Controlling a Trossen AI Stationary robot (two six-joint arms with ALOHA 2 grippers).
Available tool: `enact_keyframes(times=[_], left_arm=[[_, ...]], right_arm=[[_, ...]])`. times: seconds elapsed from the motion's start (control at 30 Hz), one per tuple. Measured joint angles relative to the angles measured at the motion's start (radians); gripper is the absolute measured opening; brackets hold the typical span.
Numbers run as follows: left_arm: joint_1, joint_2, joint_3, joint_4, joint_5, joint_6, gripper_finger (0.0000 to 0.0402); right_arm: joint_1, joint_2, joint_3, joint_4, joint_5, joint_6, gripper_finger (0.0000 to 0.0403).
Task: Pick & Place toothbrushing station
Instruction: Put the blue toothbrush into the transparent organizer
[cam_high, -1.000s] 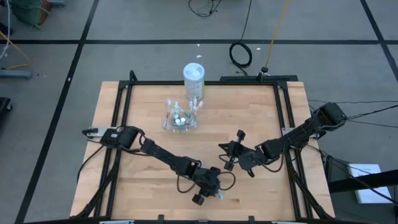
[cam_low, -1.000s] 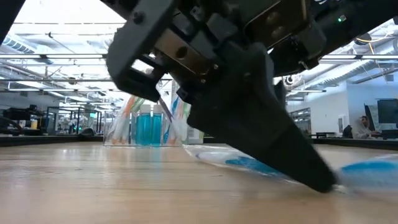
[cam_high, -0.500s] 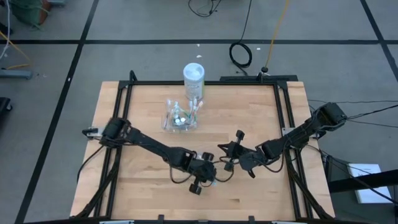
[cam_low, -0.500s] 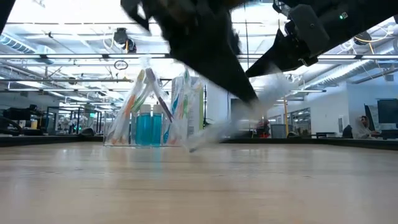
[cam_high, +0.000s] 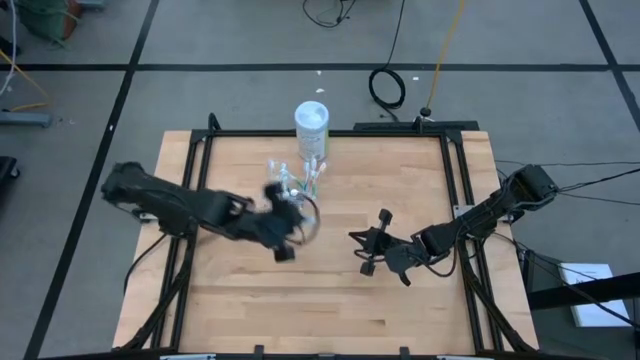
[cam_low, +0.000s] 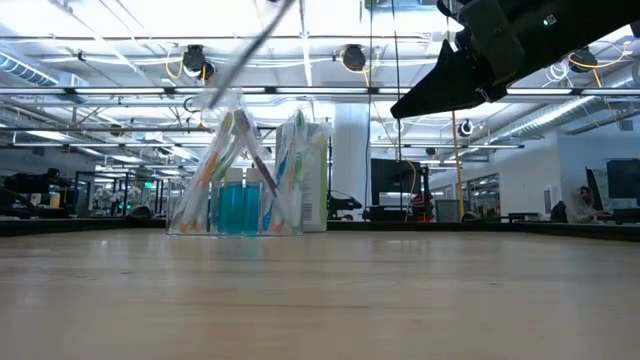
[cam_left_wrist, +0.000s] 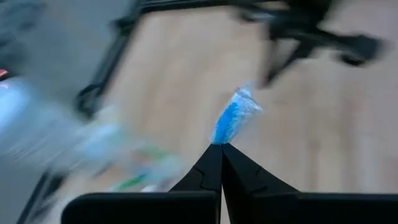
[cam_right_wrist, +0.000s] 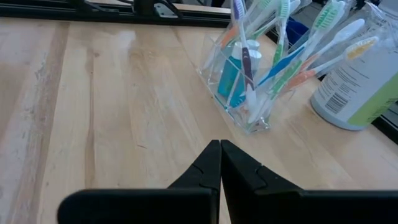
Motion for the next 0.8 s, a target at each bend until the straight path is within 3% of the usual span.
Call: enact_keyframes(times=[0.13, 0.27, 0.57, 0.8], left_arm=[[0.010, -0.120, -0.055, -0.074, -0.129, -0.098, 0.0001], [0.033, -0.253, -0.199, -0.006, -0.179, -0.101, 0.0001], [0.099, -0.574, -0.723, 0.586, -0.143, -0.045, 0.0000], [0.172, -0.628, -1.053, 1.061, -0.085, -0.051, 0.0000]], right_arm=[[0.000, 0.000, 0.000, 0.001, 0.000, 0.000, 0.0000], [0.000, 0.000, 0.000, 0.007, 0.000, 0.000, 0.0000], [-0.001, 0.000, 0.000, 0.007, 0.000, 0.000, 0.0000], [-0.002, 0.000, 0.000, 0.010, 0.000, 0.000, 0.0000]])
